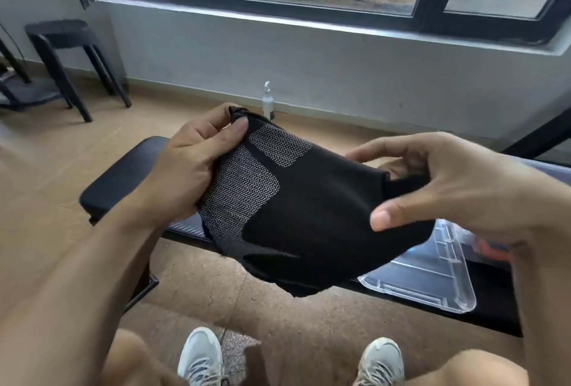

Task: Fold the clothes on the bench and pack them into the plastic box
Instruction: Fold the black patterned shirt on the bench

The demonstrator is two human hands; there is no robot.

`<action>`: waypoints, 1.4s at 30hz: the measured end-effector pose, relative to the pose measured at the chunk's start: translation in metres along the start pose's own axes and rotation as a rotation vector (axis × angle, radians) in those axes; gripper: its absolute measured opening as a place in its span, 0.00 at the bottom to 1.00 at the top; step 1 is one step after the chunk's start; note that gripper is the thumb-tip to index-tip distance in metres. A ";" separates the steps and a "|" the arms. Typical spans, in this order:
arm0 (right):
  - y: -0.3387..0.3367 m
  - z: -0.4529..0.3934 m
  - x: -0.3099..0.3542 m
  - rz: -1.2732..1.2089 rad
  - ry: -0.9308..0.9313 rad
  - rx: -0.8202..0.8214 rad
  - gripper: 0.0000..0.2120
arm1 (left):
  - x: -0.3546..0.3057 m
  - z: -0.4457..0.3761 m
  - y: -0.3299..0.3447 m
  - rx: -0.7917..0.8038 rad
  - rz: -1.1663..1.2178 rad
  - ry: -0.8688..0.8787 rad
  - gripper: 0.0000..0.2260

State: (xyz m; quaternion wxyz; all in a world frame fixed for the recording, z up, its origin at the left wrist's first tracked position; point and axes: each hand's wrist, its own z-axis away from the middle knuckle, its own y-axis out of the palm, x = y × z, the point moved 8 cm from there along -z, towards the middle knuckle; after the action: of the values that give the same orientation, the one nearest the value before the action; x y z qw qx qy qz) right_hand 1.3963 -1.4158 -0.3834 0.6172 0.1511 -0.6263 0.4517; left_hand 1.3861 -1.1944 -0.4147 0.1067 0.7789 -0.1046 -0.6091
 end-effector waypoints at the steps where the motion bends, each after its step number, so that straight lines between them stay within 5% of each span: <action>1: -0.003 -0.003 -0.005 0.076 0.041 -0.003 0.22 | 0.001 -0.001 0.000 -0.005 -0.041 0.001 0.06; 5: -0.031 -0.033 -0.047 0.180 0.208 -0.265 0.09 | 0.030 -0.021 -0.025 -0.118 -0.395 0.021 0.07; 12: -0.056 -0.076 -0.112 0.036 0.235 -0.581 0.12 | 0.067 -0.059 -0.072 -0.274 -0.925 -0.026 0.08; 16: -0.062 -0.098 -0.120 -0.241 0.086 -0.703 0.11 | 0.078 -0.073 -0.075 -0.354 -0.753 -0.081 0.08; 23: -0.092 -0.111 -0.117 -0.141 -0.129 -0.923 0.12 | 0.079 -0.091 -0.060 -0.271 -0.449 0.007 0.05; 30: -0.084 -0.126 -0.155 0.081 -0.054 -0.781 0.11 | 0.114 -0.073 -0.073 -0.180 -0.719 -0.257 0.04; 42: -0.015 -0.121 -0.171 0.569 0.092 -0.316 0.11 | 0.143 -0.046 -0.086 0.005 -1.137 -0.397 0.06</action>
State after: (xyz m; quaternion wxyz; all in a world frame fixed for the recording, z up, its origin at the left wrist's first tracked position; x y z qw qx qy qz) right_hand 1.5174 -1.3960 -0.5537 0.5097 -0.1483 -0.6773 0.5095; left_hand 1.4678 -1.1527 -0.5614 -0.2593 0.5842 0.3088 -0.7043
